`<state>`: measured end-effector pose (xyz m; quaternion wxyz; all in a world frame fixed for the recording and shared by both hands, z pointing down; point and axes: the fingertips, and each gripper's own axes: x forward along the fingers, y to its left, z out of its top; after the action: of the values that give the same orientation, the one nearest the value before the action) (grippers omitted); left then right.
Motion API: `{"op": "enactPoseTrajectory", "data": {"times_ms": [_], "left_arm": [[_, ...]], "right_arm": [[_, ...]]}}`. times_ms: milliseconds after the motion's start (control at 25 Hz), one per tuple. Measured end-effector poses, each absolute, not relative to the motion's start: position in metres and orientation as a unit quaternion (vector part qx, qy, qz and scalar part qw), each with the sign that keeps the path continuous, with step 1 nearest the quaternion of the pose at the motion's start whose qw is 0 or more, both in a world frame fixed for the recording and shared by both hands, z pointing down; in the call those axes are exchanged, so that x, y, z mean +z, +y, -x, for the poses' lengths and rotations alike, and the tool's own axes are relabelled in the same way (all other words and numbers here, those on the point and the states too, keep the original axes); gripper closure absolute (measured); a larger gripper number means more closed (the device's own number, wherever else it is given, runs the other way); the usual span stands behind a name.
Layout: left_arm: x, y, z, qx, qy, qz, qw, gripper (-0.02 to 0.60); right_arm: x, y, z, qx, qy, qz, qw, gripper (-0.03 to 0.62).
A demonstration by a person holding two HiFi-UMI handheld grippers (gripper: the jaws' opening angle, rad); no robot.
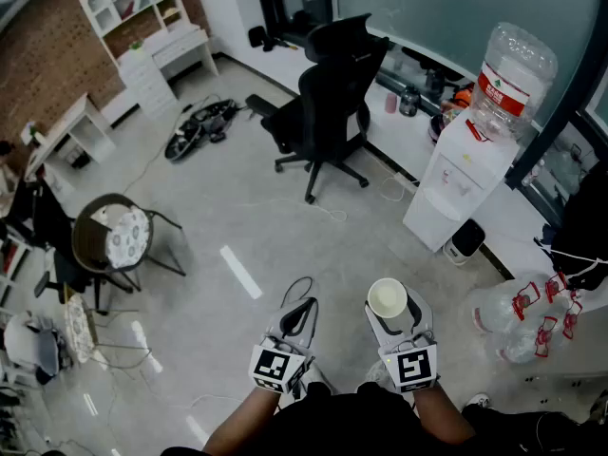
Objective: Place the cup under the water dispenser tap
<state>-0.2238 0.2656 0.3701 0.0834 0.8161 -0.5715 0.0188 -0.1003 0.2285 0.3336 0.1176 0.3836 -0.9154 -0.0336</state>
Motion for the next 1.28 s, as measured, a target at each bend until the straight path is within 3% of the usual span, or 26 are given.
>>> {"op": "enactPoseTrajectory", "data": {"times_ms": [640, 1280], "left_arm": [[0.378, 0.275, 0.219, 0.026, -0.577, -0.812, 0.086, 0.566], [0.396, 0.276, 0.283, 0.037, -0.543, -0.835, 0.085, 0.566]], "right_arm": [[0.343, 0.237, 0.076, -0.011, -0.909, -0.397, 0.123, 0.293], [0.359, 0.237, 0.107, 0.010, -0.870, -0.478, 0.119, 0.295]]}}
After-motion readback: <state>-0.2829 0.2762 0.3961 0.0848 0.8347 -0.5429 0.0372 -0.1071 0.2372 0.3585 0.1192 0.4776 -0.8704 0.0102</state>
